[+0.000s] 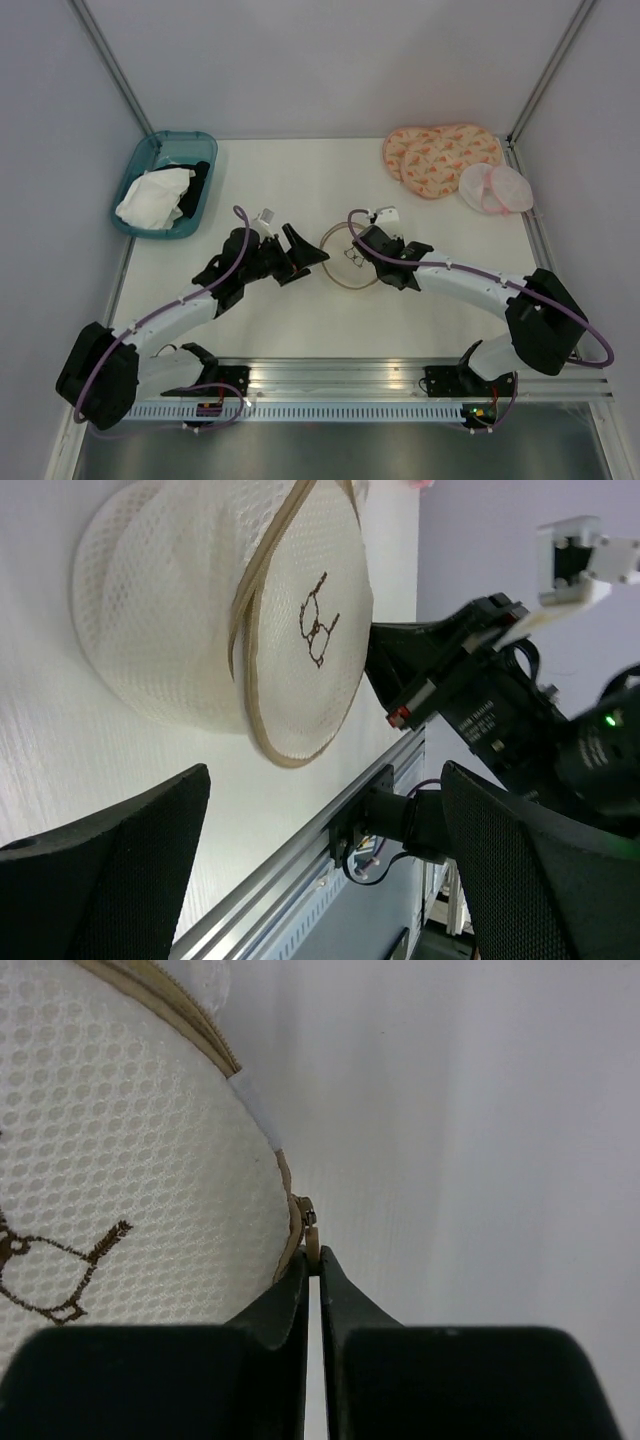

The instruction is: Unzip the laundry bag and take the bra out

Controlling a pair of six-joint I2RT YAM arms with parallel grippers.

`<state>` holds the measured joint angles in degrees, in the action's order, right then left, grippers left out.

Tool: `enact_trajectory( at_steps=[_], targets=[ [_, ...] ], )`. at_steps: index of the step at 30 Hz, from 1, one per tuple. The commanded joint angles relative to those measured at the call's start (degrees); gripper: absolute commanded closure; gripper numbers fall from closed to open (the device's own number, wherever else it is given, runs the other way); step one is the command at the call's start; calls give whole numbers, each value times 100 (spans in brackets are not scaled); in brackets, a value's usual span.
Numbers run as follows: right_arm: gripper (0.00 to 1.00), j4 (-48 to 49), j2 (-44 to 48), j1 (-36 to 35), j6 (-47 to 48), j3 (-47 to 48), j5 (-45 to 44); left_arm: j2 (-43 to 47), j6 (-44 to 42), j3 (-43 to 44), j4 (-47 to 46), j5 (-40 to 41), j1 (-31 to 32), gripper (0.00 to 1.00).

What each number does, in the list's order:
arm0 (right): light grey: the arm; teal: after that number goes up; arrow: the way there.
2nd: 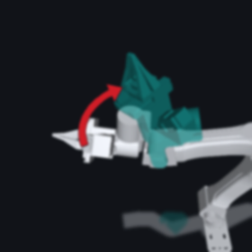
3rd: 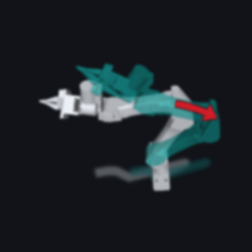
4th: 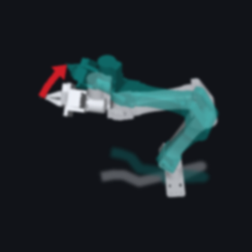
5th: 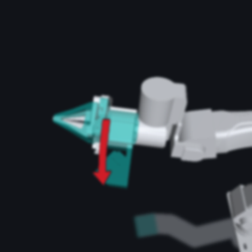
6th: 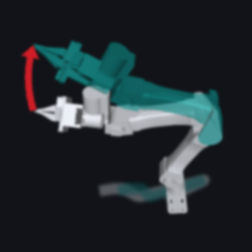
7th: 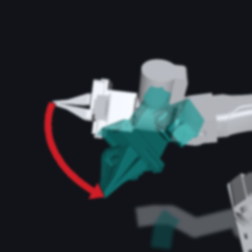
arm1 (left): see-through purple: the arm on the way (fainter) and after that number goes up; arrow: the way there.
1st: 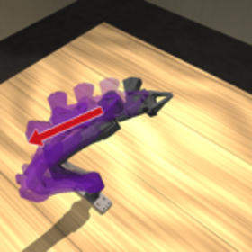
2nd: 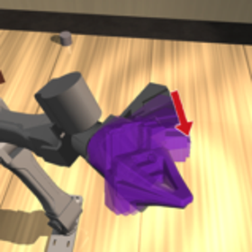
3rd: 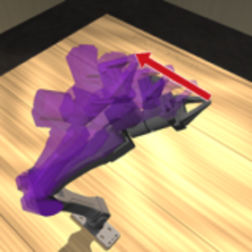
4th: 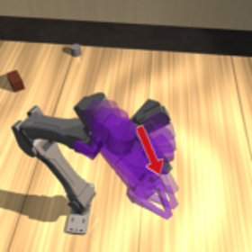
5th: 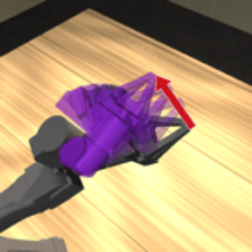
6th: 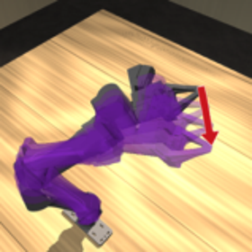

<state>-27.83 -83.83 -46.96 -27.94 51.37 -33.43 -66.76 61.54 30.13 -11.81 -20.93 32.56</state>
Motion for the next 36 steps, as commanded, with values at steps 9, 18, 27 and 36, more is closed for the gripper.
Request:
enact_trajectory(
  at_steps=[9,18,27,36],
  targets=[
    [31,-662,595,222,-106,365,-368,1052,-800,-455,549,879,-4,3],
    [24,-223,1721,222,333,259,1399,-510,-2075,-667,-1507,731,-12,7],
    [26,85,1528,222,413,417,2165,-2068,-2112,10,-2825,-104,-12,15],
    [30,191,834,-163,448,988,1904,-2825,-1619,248,-3415,-632,-12,69]
  ],
)
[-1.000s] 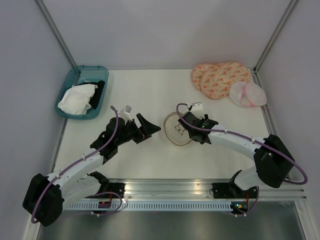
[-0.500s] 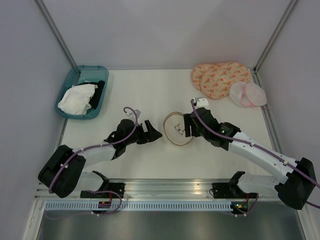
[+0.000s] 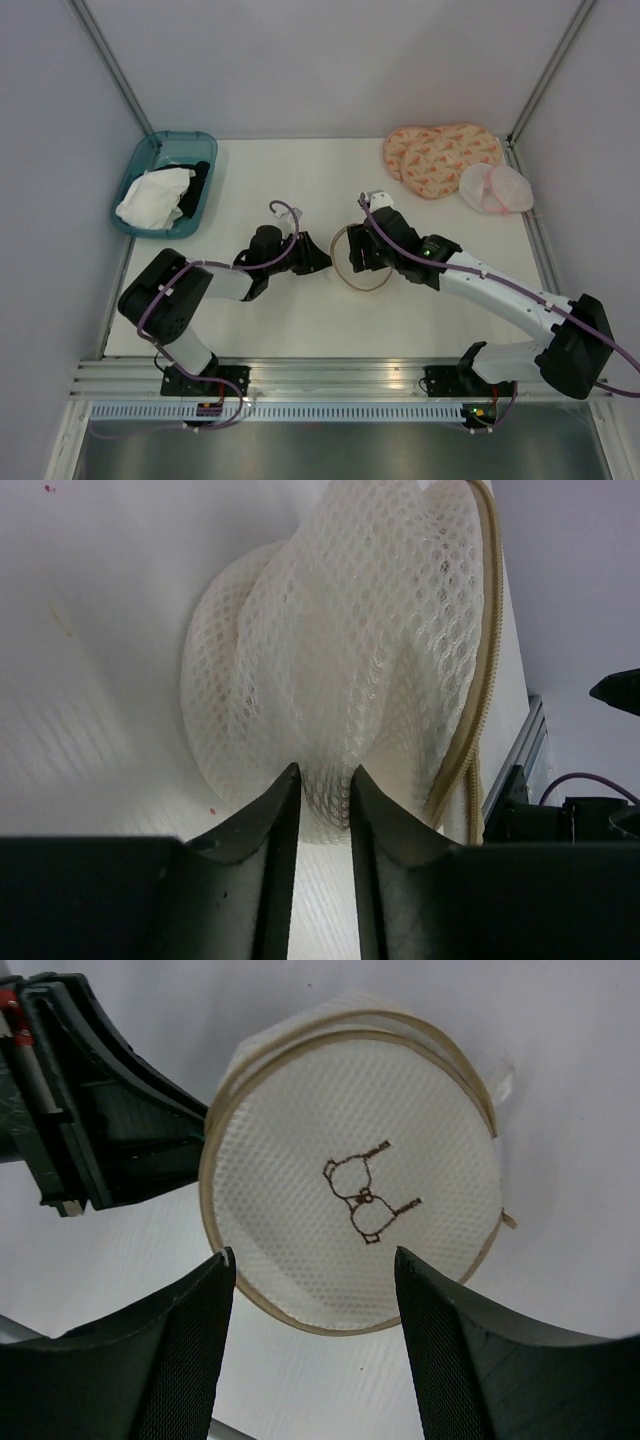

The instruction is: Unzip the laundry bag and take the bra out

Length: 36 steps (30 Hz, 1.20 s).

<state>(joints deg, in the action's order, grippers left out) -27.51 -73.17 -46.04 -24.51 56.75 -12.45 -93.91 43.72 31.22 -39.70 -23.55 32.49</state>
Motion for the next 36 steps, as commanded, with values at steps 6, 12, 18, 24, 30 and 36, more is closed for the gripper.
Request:
enact_trajectory(
  at_steps=[6,12,18,24,30,36],
  targets=[
    [29,-69,-962,-599,-1,1021,-678,48,391,-72,-855,-396,-6,98],
    [28,-578,-1674,-915,-211,1566,-1408,346,540,-151,-881,-484,-6,98],
    [25,-1369,-2088,-924,-738,1822,-2586,549,585,-283,-881,-510,-6,98],
    [24,-2029,-1544,-582,-1362,1401,-3518,725,488,-503,-811,-431,-15,98],
    [23,-2575,-752,68,-1548,813,-4089,786,444,-749,-820,-413,-85,98],
    [24,-1686,-183,333,-1014,321,-3356,795,453,-855,-837,-449,-120,98]
  ],
)
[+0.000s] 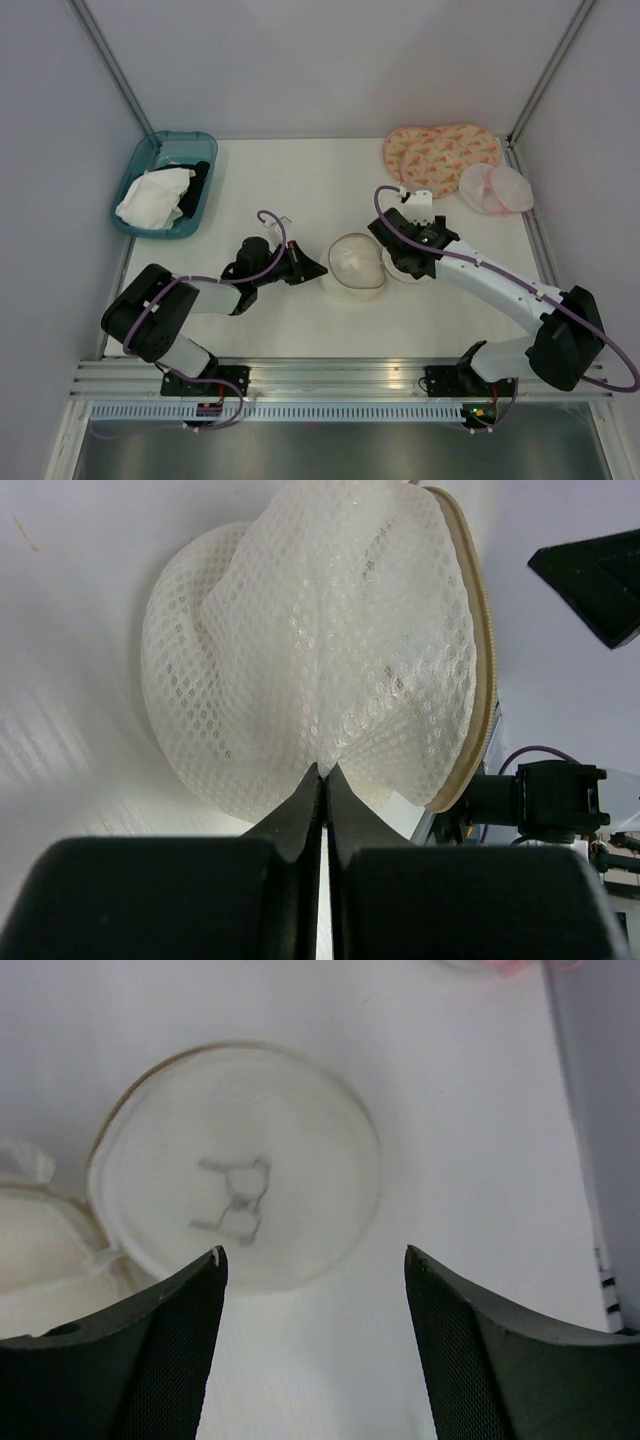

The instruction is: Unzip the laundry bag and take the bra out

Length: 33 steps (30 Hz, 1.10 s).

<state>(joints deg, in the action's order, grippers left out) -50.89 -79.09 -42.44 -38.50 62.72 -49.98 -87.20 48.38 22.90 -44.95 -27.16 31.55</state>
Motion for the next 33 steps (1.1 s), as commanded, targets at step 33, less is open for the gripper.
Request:
enact_trajectory(
  at_steps=[33],
  targets=[
    [41,4447,-1591,-160,1126,-726,4206,-25,277,-127,-603,-237,-44,98]
  ],
)
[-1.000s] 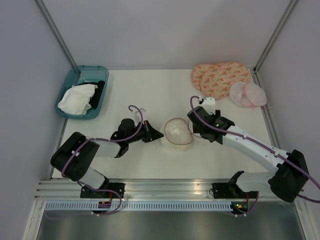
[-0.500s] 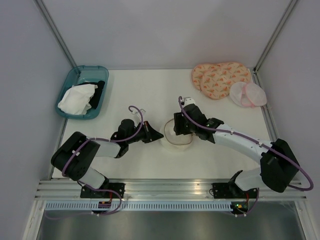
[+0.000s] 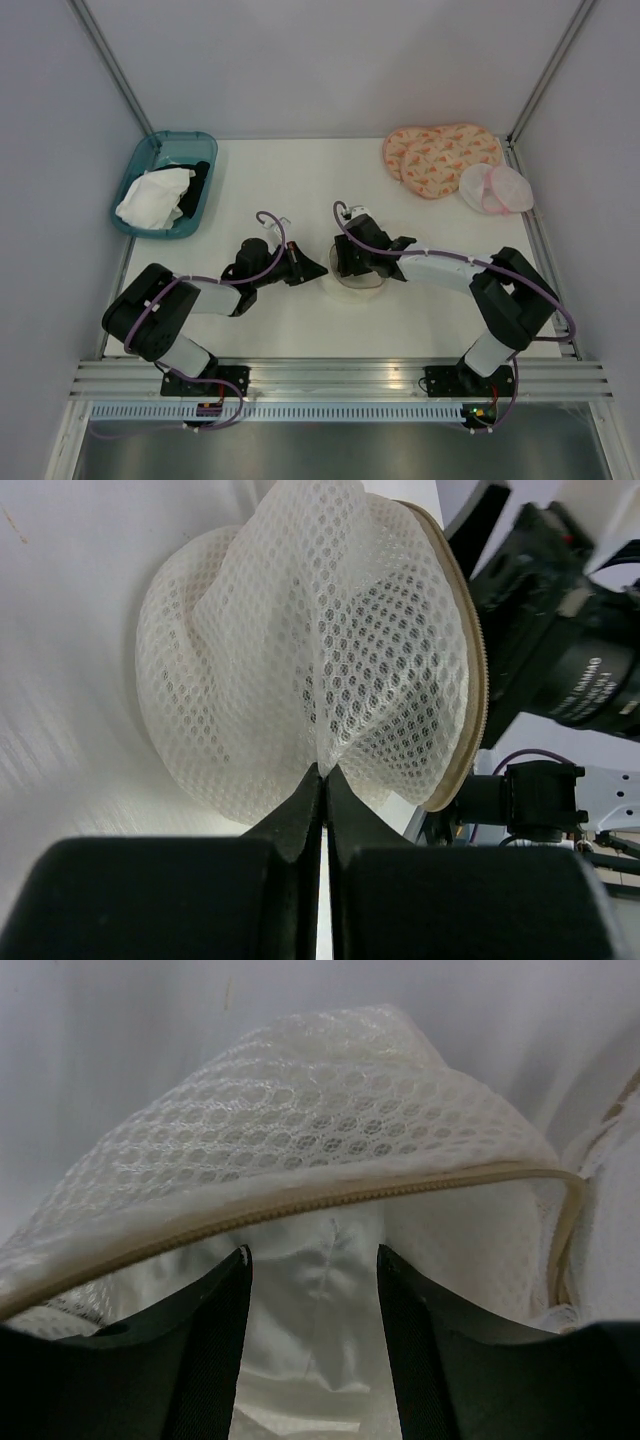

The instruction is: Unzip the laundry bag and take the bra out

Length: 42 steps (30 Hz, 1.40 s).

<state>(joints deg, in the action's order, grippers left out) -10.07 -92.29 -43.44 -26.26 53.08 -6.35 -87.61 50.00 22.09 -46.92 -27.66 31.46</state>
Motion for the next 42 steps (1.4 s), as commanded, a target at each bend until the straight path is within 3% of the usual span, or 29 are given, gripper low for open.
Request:
enact_trajectory(
  at_steps=[1,6,8,12,13,16,23,31,35,36,39,42],
  targets=[
    [41,417,-359,-51,-116,264,-95,-1,142,-47,-415,-187,-35,98],
    [43,839,-606,-86,-186,317,160,-28,159,-64,-467,-222,-35,98],
    [49,892,-597,-129,-213,335,117,-28,159,-73,-476,-213,-35,98],
    [72,796,-641,-130,-151,457,-103,-98,177,-99,-564,-240,-35,98],
    [84,752,-658,-138,-151,466,-234,-107,186,-99,-599,-257,-35,98],
    [100,647,-615,-130,-107,475,-340,-133,203,-143,-634,-249,-35,98],
    [100,340,718,-138,-64,-95,-271,-150,177,-240,-643,-213,-53,98],
    [100,-118,2459,-138,-46,-614,555,-353,212,-222,-714,-240,-79,97],
    [99,-373,3048,-138,-2,-606,809,-388,239,-222,-687,-222,-105,82],
    [99,-382,3155,-138,-28,-606,898,-388,282,-222,-661,-222,-114,64],
    [100,-557,3375,-130,-37,-509,1389,-379,326,-240,-661,-222,-132,45],
    [100,-603,3419,-138,-98,-526,2039,-344,361,-231,-652,-222,-140,41]
  ],
)
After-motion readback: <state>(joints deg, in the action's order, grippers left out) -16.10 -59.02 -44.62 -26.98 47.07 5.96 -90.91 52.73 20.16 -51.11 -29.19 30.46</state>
